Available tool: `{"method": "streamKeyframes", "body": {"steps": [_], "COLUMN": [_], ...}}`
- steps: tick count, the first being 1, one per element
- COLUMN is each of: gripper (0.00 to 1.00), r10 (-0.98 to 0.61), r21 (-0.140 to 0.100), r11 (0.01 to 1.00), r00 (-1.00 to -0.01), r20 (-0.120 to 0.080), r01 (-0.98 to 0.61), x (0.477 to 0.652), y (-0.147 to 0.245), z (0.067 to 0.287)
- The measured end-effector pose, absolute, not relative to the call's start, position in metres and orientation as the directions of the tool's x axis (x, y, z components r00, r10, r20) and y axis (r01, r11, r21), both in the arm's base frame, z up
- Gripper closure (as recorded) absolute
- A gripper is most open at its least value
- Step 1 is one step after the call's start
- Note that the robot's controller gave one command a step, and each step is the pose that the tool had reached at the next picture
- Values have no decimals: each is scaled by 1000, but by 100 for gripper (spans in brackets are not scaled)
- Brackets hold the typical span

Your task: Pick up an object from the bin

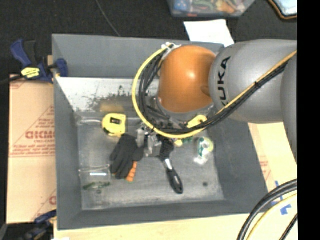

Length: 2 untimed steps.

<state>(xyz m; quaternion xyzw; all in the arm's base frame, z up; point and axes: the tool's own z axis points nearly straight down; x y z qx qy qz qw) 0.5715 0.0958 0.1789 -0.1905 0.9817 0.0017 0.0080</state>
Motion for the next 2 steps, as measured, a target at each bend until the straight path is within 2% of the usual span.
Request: {"method": "streamKeyframes", "body": {"steps": [1,2], "gripper": [100,100], "r10": [-276,-416], "r21": [0,-3], "r11": [961,909], "r00": [-961,-909], "r20": [-16,-20], "r01": [-276,-416], "x": [573,586], "y": [80,91], "z": [180,190]}}
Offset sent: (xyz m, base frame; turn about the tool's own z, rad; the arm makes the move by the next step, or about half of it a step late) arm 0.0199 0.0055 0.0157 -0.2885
